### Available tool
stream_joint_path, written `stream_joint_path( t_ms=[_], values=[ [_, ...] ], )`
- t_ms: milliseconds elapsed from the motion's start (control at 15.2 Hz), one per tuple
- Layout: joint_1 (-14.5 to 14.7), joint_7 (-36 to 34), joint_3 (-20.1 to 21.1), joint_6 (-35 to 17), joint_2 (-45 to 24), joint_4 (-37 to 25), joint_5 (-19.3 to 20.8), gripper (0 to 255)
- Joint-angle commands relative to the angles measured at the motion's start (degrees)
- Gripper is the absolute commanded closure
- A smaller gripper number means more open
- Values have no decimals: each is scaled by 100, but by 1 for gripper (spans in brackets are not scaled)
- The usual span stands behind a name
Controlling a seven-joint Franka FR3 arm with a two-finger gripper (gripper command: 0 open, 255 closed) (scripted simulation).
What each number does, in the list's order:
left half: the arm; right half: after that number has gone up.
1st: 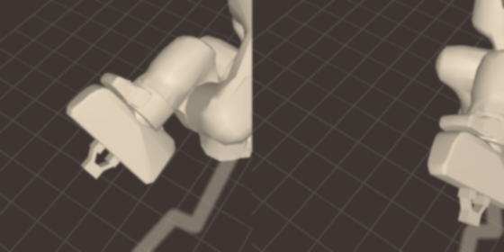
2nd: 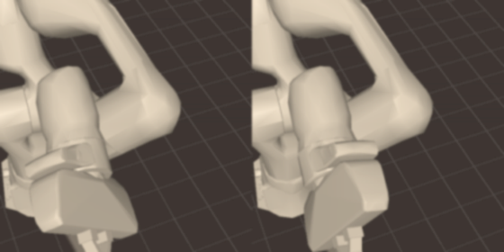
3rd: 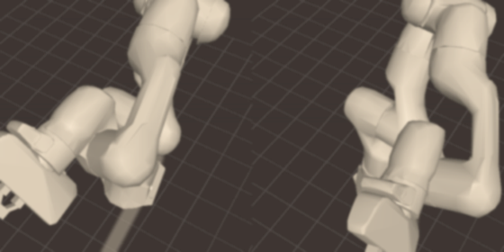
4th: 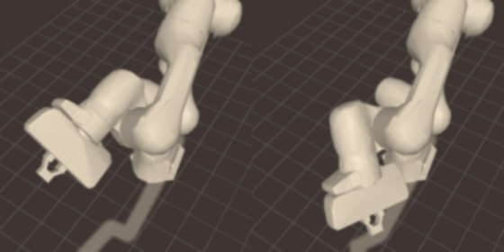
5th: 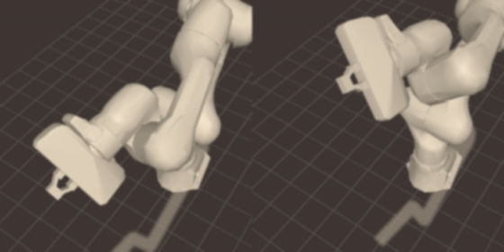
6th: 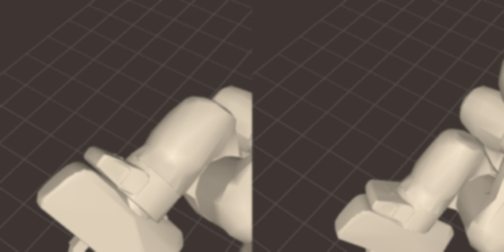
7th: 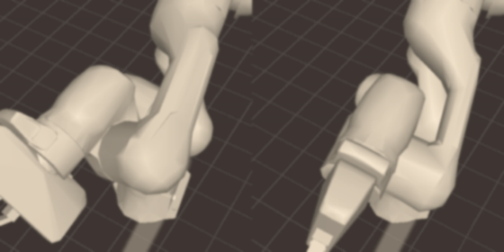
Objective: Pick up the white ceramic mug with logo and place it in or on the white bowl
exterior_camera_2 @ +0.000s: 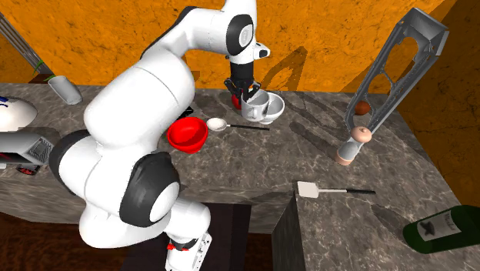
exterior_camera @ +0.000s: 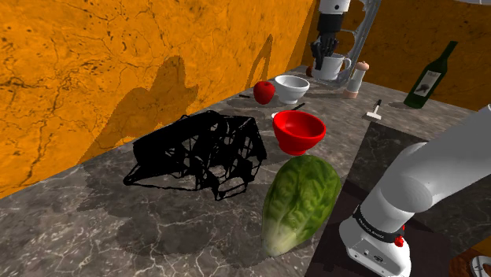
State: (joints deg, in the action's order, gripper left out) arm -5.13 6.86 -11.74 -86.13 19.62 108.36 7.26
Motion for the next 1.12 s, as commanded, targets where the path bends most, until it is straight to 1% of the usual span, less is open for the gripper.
stream_joint_path(
  t_ms=[0,330,528,594,1056],
  values=[
    [12,76,-65,-22,-452,-433,-63,255],
    [-14,303,-219,101,-1692,-1783,-307,255],
    [-88,450,-296,304,-2509,-2787,-503,255],
    [-136,508,-321,423,-2864,-3252,-594,255],
    [-106,445,-296,-197,-2657,-2429,-542,255]
  ],
)
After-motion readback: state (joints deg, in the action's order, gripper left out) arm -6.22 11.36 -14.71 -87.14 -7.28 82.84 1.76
